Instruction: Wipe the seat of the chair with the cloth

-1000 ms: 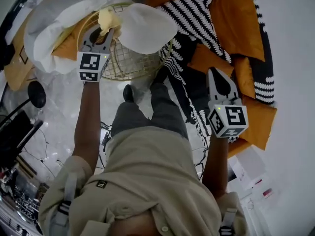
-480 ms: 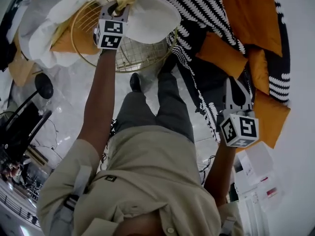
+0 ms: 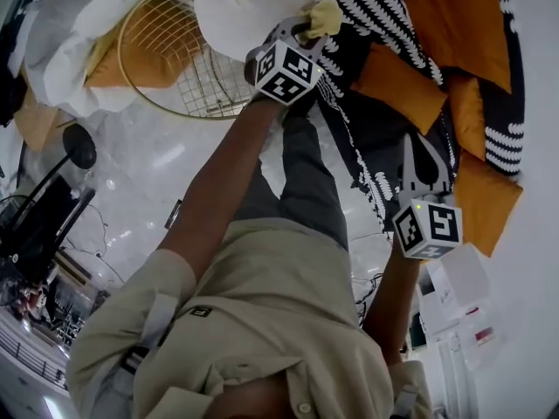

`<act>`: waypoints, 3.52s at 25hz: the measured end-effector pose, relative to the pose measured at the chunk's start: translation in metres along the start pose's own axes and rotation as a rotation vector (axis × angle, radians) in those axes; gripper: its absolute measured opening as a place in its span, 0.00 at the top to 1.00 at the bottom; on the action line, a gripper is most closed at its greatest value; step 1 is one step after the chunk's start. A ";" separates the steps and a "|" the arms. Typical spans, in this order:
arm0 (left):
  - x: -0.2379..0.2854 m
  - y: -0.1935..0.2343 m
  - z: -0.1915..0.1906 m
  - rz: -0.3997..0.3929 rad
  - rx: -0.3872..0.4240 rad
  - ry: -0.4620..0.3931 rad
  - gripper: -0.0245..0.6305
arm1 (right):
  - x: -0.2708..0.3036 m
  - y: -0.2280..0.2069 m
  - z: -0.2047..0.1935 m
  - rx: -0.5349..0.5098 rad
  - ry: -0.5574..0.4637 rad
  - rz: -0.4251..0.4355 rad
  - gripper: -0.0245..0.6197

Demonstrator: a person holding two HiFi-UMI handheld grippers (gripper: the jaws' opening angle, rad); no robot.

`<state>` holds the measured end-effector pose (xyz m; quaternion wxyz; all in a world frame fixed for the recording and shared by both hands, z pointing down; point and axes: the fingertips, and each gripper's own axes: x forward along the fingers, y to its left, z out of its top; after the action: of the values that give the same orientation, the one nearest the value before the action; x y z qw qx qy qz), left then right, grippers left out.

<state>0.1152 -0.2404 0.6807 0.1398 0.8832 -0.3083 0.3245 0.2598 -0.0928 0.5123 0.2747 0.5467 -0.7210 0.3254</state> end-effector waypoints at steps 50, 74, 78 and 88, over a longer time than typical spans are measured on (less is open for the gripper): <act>0.000 0.022 -0.074 -0.024 -0.056 0.089 0.85 | 0.009 -0.003 -0.026 0.017 0.043 -0.004 0.92; -0.042 0.105 -0.127 0.154 -0.158 0.133 0.85 | 0.011 -0.003 -0.032 0.024 0.056 0.004 0.92; 0.005 0.028 -0.108 -0.011 -0.153 0.122 0.85 | 0.008 -0.009 -0.026 0.010 0.053 -0.009 0.92; 0.018 -0.006 -0.115 -0.093 -0.127 0.151 0.85 | 0.014 -0.008 -0.033 0.020 0.076 -0.006 0.92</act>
<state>0.0739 -0.1925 0.7781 0.2331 0.8591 -0.2753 0.3630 0.2648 -0.0778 0.5453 0.2974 0.5387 -0.7052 0.3523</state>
